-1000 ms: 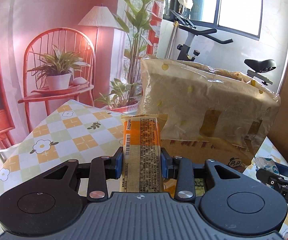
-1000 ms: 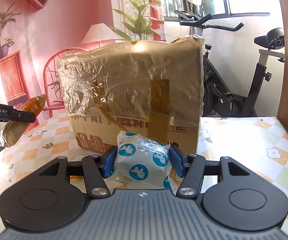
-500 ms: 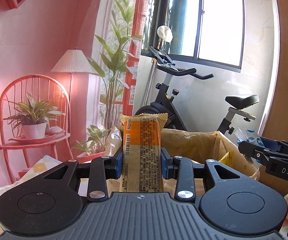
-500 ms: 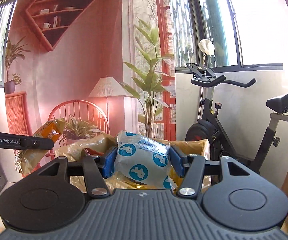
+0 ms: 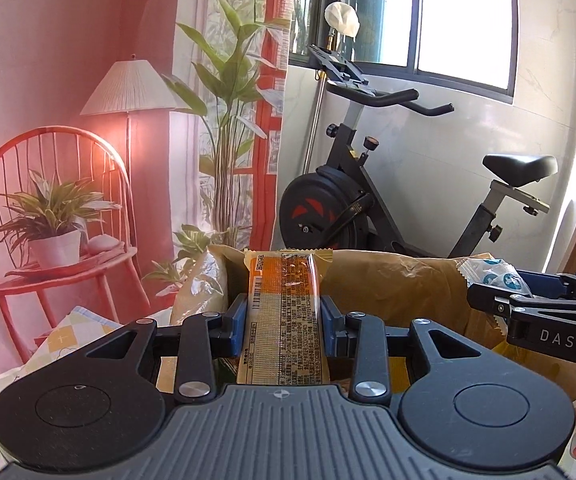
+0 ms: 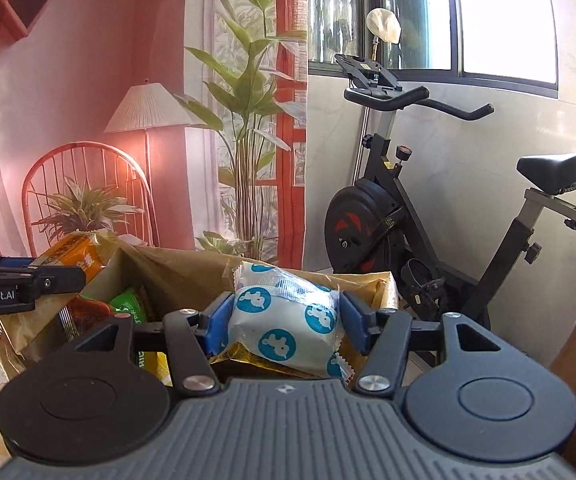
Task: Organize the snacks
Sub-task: 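Lift both held packs over the box and open both tools, dropping them inside, then lower both tools back to the table toward the green and yellow packets, then close the right tool on the green packet while the left grasps the yellow packet, then lift both held packets up over the box opening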
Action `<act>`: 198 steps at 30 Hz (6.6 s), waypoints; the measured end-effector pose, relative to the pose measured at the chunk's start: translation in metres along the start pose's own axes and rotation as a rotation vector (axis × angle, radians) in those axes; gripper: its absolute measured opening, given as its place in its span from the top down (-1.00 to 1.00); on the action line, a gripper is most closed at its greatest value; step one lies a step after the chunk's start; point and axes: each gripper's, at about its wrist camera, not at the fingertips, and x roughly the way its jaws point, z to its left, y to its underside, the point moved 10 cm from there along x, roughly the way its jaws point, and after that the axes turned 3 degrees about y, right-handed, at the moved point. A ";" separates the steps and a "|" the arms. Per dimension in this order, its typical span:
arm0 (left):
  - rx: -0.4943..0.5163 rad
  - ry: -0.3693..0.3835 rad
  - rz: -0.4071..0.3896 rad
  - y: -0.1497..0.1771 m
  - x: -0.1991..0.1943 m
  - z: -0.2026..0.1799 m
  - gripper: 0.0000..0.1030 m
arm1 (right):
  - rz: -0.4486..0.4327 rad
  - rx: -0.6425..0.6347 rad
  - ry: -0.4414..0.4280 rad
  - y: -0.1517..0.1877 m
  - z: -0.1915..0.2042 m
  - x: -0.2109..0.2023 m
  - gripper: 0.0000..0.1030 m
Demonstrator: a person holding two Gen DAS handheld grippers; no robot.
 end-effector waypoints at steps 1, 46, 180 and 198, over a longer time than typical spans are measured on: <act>-0.011 0.005 0.006 0.001 -0.001 0.003 0.25 | 0.004 0.006 -0.001 0.001 -0.001 0.001 -0.21; 0.092 -0.008 0.232 0.143 -0.117 0.064 -0.44 | 0.156 0.170 -0.035 0.142 0.055 -0.120 -0.49; 0.061 0.102 0.346 0.253 -0.054 0.032 0.32 | 0.232 -0.041 -0.133 0.268 0.057 -0.060 0.18; 0.005 0.078 0.250 0.240 -0.091 0.039 0.33 | 0.197 -0.065 -0.154 0.262 0.062 -0.076 0.24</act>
